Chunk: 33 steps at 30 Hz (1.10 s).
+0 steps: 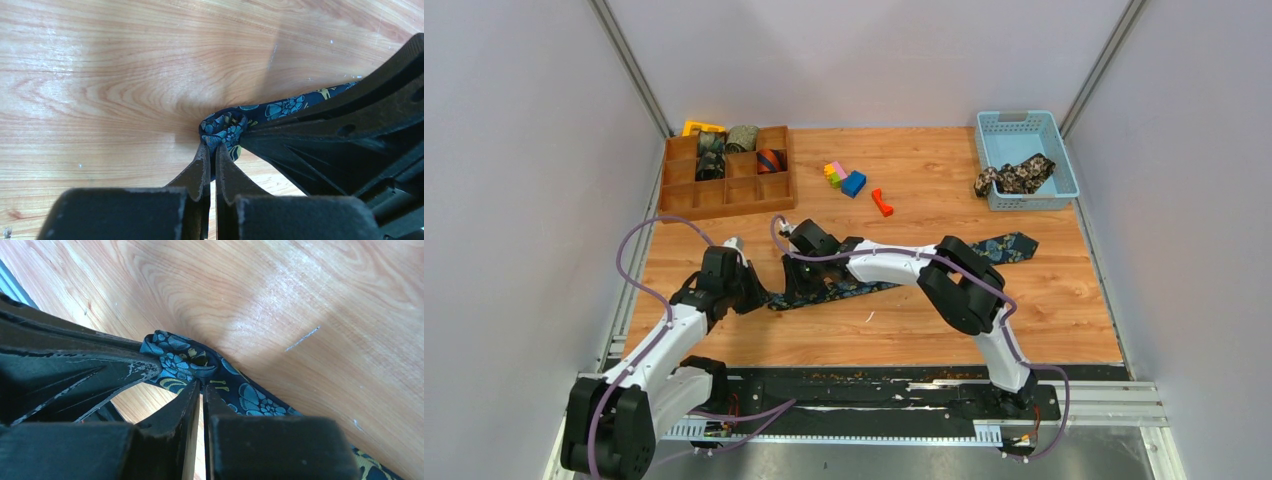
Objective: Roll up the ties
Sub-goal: Roll the tie at the center of the board.
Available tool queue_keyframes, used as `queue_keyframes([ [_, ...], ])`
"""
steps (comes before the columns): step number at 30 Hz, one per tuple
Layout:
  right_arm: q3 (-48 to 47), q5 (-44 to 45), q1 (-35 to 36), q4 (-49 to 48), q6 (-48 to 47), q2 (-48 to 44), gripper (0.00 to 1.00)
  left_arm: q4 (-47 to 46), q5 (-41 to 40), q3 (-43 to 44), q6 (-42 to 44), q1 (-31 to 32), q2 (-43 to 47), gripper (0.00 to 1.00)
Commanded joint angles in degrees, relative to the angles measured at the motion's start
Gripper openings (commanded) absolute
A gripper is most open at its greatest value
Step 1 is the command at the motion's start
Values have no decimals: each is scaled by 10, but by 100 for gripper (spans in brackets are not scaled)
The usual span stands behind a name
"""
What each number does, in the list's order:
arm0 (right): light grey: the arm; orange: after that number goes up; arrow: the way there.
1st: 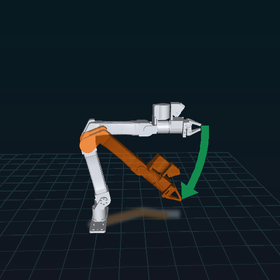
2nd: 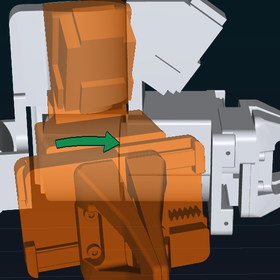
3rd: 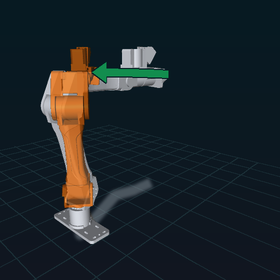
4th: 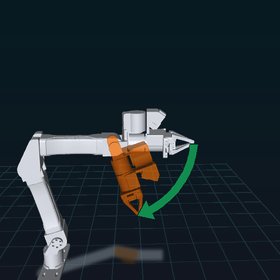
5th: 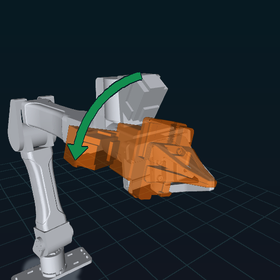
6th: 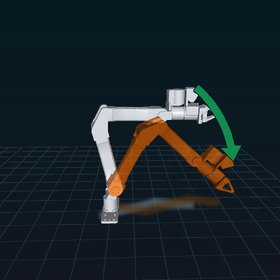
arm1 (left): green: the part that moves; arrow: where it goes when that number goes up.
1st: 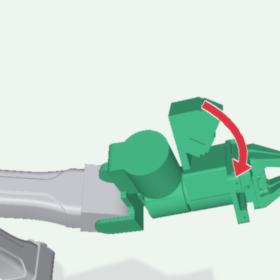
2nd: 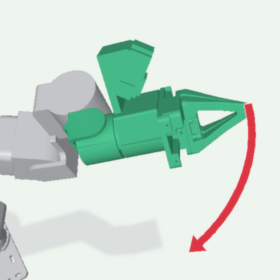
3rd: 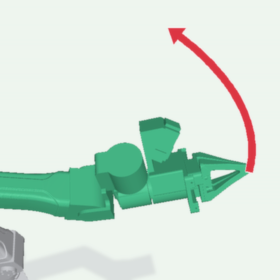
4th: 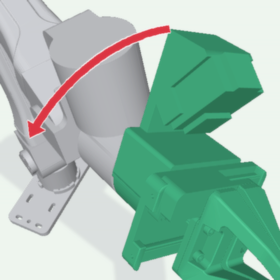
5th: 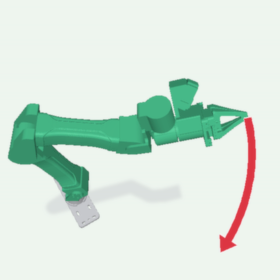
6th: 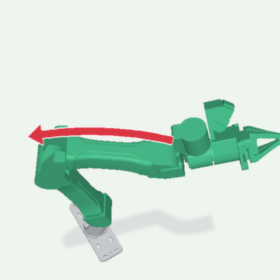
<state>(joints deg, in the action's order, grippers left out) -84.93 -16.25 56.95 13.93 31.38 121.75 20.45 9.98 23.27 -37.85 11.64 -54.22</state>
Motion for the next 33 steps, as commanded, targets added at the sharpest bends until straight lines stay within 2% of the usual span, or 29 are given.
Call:
queue_keyframes([
  [1, -37, -15, 2, -11, -5, 15, 8, 10, -1, 27, 18, 0, 10, 0],
  [16, -60, -50, 3, -32, 8, 41, 8, 34, 22, 61, 26, 0, 8, 0],
  [33, -39, -132, 3, -134, 56, 70, 8, 62, 41, 89, 65, 0, -35, 0],
])
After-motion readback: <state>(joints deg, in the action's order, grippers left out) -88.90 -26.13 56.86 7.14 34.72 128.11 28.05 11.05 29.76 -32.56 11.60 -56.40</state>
